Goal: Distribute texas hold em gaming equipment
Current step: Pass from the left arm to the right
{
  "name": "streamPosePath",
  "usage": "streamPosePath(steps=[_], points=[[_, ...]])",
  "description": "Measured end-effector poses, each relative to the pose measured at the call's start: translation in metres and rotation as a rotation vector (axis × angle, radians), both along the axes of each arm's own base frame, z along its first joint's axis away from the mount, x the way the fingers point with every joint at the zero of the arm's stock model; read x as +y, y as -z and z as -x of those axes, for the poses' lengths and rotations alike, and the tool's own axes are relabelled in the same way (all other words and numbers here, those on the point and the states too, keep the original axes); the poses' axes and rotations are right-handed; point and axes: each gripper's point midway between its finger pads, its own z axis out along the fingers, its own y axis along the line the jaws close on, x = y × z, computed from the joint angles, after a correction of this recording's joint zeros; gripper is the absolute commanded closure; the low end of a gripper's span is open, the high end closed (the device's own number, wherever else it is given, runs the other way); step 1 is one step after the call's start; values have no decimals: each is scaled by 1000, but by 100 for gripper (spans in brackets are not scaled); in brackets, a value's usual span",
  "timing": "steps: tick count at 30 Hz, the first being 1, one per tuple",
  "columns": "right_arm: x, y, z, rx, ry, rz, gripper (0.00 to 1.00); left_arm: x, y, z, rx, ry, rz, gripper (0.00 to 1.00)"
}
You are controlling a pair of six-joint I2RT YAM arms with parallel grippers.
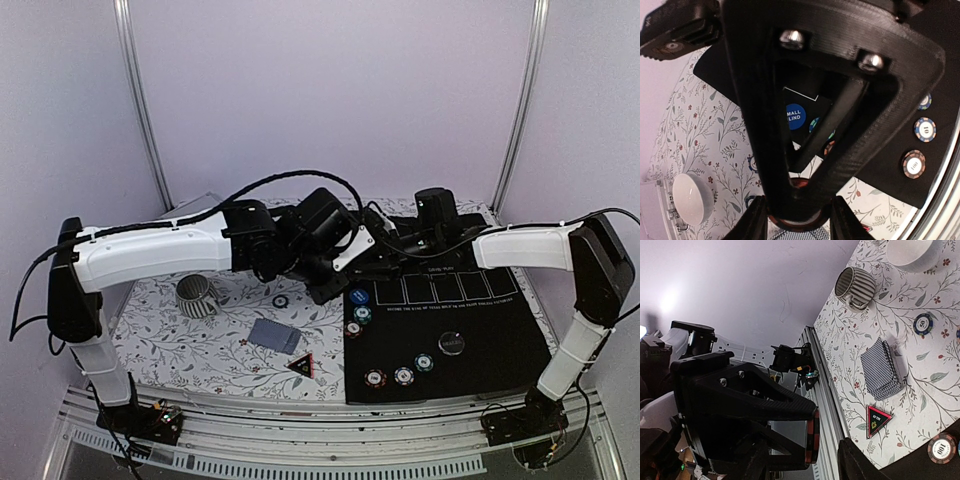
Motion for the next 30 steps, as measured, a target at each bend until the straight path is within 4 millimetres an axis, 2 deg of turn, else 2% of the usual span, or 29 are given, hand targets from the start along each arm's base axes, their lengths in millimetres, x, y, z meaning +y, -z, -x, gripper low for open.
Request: streamPosePath(steps=[9, 11, 15, 18, 22, 23, 24, 25, 27, 30], points=[[2, -5, 1, 13, -7, -17, 68, -3, -5, -3, -18, -5, 21, 100], [2, -5, 1, 13, -7, -18, 74, -3, -8, -3, -24, -8, 28, 100], [3, 0, 0, 26, -8, -12, 79, -4, -16, -5, -42, -13, 51, 100], [4, 0, 0, 29, -13, -14, 95, -3, -16, -5, -42, -15, 46, 100], [5, -2, 2, 28, -19, -21, 97, -1, -14, -5, -42, -14, 36, 98], [5, -1, 1, 27, -16, -20, 98, -1, -13, -5, -43, -14, 37, 34], [5, -1, 1, 27, -16, -20, 98, -1, -13, -5, -43, -14, 37, 11], [3, -1, -1, 26, -11, -20, 98, -1, -13, -5, -44, -15, 38, 3], [0, -1, -6, 21, 5, -19, 98, 2, -13, -5, -45, -23, 42, 2], [-21, 2, -32, 18, 79, -10, 98, 11, -18, -7, -34, -51, 67, 2]])
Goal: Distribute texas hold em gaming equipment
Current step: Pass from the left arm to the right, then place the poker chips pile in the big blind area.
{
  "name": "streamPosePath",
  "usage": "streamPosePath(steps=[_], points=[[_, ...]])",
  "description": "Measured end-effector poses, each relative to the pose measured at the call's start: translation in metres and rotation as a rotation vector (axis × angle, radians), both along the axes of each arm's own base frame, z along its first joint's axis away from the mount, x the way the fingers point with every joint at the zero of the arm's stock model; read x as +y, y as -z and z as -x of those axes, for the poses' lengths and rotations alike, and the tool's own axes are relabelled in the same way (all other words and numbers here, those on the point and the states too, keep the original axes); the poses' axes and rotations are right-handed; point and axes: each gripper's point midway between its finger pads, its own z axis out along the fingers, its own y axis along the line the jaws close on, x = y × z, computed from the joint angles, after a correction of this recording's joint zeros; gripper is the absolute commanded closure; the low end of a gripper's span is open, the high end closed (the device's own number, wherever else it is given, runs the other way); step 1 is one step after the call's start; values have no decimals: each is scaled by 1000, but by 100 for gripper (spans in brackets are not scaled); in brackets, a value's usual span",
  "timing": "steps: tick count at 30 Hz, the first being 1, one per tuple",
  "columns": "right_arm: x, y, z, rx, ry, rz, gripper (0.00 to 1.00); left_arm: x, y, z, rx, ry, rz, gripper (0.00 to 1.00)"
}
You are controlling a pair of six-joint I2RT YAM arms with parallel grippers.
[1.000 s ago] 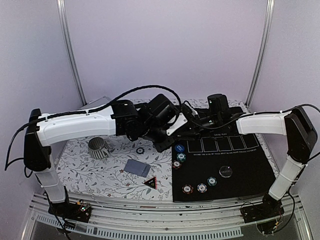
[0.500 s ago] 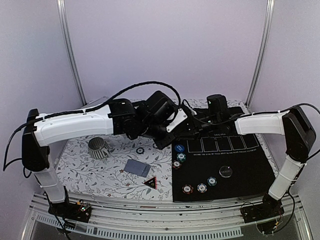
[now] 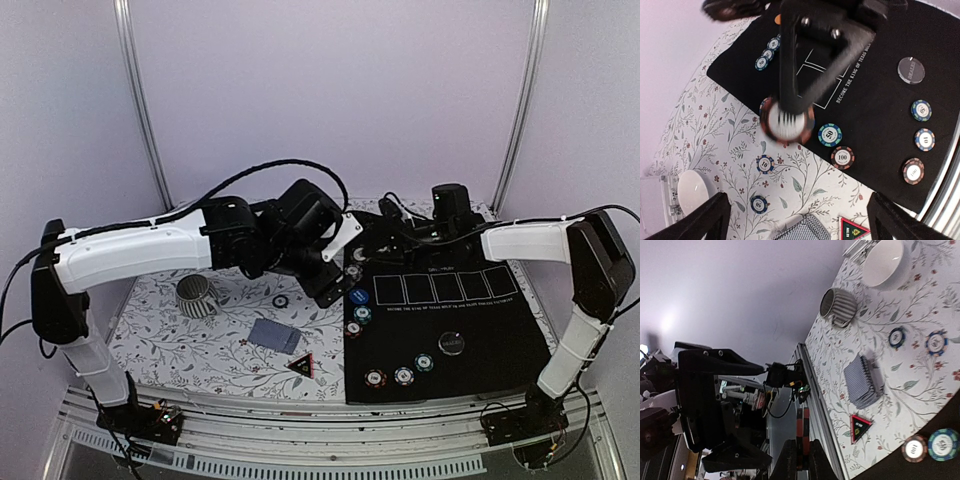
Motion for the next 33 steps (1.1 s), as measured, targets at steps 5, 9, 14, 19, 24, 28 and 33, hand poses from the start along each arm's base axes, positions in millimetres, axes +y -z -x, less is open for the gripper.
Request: streamPosePath(steps=[5, 9, 14, 19, 24, 28, 33], points=[[-86, 12, -80, -3, 282, 46, 98, 41, -6, -20, 62, -98, 69, 2], [-173, 23, -135, -8, 543, 112, 98, 101, 9, -48, 105, -246, 70, 2], [-223, 52, -183, 12, 695, 195, 98, 140, 35, -54, 134, -329, 47, 2], [-225, 106, -199, 97, 715, 292, 98, 159, 44, -66, 105, -374, 76, 2], [-232, 141, -201, 170, 741, 367, 97, 170, 44, -83, 62, -407, 104, 2], [-235, 156, -209, 187, 754, 399, 97, 166, 36, -90, 43, -401, 148, 2], [-237, 173, -218, 211, 755, 419, 94, 161, 28, -97, 49, -391, 218, 2]])
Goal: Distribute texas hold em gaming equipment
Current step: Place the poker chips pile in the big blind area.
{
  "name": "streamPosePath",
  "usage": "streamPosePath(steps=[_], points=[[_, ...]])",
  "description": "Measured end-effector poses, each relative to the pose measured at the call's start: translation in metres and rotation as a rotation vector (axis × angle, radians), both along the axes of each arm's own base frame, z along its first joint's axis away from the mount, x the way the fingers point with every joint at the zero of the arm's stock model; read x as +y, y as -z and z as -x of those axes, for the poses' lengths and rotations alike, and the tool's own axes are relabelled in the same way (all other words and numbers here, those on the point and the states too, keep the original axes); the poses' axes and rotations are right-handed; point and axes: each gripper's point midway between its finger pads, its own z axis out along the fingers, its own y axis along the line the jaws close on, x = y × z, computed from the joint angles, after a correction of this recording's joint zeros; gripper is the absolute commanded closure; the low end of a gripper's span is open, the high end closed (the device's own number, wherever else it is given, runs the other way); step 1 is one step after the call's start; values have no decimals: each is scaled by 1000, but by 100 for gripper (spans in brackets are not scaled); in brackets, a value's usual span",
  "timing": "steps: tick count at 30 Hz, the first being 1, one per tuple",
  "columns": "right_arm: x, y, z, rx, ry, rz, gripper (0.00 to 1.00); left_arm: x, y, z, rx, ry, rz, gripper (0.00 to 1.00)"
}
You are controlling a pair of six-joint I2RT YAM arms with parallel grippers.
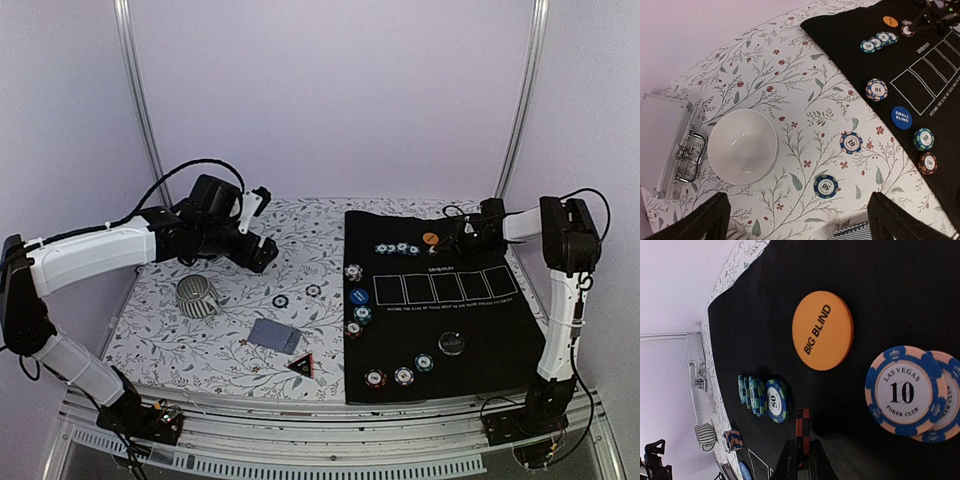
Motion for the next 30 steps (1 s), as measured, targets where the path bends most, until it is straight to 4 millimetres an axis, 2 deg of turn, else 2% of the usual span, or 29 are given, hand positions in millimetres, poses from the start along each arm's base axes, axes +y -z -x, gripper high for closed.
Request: streamPosePath(steps=[3, 9, 12, 13, 14, 18, 22, 27, 30], points=[[0, 7, -3, 17, -1, 0, 82, 0, -2, -2, -6, -4, 14, 2], [-4, 9, -5, 25, 6, 34, 46, 1, 2, -3, -12, -10, 12, 2], [-7, 1, -7, 6, 13, 78, 20, 3, 7, -3, -8, -13, 8, 2], [-10, -3, -6, 2, 21, 104, 5, 3, 8, -3, -8, -14, 7, 2], [-13, -7, -6, -3, 27, 128, 0, 4, 8, -3, -8, -15, 6, 2], [-24, -36, -4, -49, 52, 219, 1, 4, 9, -3, -9, -15, 5, 2], [-26, -86, 1, -141, 65, 307, 1, 5, 13, -2, -6, -11, -5, 2], [-6, -156, 16, -298, 46, 419, 1, 6, 19, -1, -10, 4, -23, 2], [4, -204, 36, -412, 50, 467, 1, 5, 23, 0, -13, 22, -27, 2]])
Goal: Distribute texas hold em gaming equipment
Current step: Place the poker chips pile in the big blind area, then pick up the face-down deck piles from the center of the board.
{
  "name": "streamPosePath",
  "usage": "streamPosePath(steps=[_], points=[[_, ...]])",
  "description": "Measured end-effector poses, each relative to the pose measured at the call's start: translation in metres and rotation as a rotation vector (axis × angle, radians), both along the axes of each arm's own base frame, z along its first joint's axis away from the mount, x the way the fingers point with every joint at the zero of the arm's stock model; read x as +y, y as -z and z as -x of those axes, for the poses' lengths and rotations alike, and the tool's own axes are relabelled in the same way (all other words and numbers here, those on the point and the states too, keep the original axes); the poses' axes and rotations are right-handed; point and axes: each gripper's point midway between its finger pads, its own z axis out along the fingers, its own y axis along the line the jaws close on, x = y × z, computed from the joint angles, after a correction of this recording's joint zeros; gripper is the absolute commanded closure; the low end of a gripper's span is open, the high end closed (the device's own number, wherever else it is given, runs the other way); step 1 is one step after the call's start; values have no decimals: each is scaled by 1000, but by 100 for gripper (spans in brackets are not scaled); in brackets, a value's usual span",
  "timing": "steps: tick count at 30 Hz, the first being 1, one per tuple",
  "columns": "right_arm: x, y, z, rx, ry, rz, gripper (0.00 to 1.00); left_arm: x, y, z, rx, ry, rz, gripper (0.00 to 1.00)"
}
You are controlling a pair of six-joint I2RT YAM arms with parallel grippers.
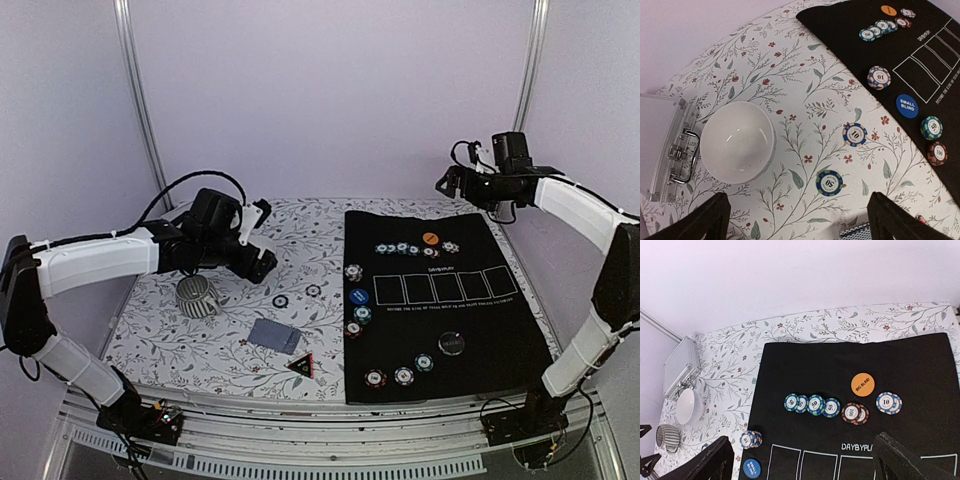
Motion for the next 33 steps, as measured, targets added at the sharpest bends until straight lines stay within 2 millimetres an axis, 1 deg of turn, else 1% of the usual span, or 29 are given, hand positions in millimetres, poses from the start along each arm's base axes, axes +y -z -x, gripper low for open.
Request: streamPosePath(steps=[2, 3, 4, 6, 7, 9, 12, 15, 18, 21, 24, 25, 27, 29, 31, 33], points=[[-3, -28, 20, -72, 10, 21, 1, -2, 2, 2, -1, 24, 3, 2], [-7, -37, 28, -98, 22, 29, 1, -3, 3, 3, -1, 34, 4, 2], [-15, -49, 41, -137, 48, 40, 1, -4, 3, 5, -3, 49, 9, 2], [-29, -64, 60, -191, 94, 59, 1, -7, 0, 8, -15, 78, 22, 2], [-37, -70, 71, -222, 120, 72, 1, -9, -2, 10, -22, 95, 27, 2], [-46, -77, 85, -268, 145, 93, 1, -12, -6, 15, -35, 133, 38, 2], [-51, -74, 100, -309, 133, 138, 1, -19, -10, 24, -39, 205, 55, 2], [-47, -69, 107, -333, 87, 153, 1, -32, -17, 40, -26, 322, 97, 2], [-32, -69, 115, -347, 15, 93, 1, -46, -26, 68, -30, 469, 144, 2], [-14, -77, 124, -375, -81, 26, 1, -52, -28, 108, -68, 631, 139, 2], [2, -81, 132, -381, -166, -35, 1, -53, -18, 146, -113, 773, 62, 2], [6, -80, 134, -376, -190, -52, 1, -53, -14, 155, -128, 812, 28, 2], [15, -74, 140, -354, -242, -87, 1, -49, -8, 162, -155, 854, -42, 2], [21, -68, 144, -333, -277, -112, 1, -43, -1, 157, -176, 862, -123, 2], [25, -64, 147, -317, -301, -131, 1, -38, 14, 152, -153, 875, -217, 2], [28, -62, 149, -306, -317, -145, 1, -35, 33, 147, -91, 898, -306, 2]])
